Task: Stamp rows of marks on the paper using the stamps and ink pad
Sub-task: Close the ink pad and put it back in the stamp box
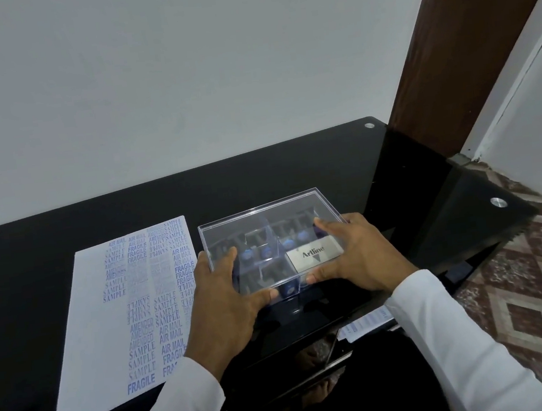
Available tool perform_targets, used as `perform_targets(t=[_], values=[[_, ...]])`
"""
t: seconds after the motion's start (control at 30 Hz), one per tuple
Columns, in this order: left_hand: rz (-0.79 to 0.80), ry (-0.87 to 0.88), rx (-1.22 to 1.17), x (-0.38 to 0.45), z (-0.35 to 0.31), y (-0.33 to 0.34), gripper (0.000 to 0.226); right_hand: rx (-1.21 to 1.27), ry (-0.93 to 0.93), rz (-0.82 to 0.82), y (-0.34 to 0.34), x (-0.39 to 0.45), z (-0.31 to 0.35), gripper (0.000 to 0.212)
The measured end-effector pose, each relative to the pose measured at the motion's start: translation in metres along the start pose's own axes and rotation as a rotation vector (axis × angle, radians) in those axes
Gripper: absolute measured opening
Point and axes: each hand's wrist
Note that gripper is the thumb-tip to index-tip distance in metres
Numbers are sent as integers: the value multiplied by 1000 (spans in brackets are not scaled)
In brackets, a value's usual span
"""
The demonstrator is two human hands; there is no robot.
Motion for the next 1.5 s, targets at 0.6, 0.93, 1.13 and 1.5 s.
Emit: perform_targets(t=[0.6, 0.93, 1.13, 1.5], values=[[-14, -11, 6, 189, -17, -40, 97, 65, -57, -35, 17, 203, 13, 113], [-23, -2, 11, 264, -17, -44, 100, 69, -38, -16, 21, 277, 12, 123], [-42, 20, 13, 283, -15, -41, 101, 33, -56, -2, 19, 293, 11, 125], [-42, 19, 42, 293, -14, -39, 97, 25, -77, -3, 19, 299, 7, 117]])
Point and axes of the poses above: each hand's wrist, its own x-axis towards the middle knuckle, its own y-axis out of the palm, z = x × y, and after that the axes turned 9 degrees about -y, right-handed
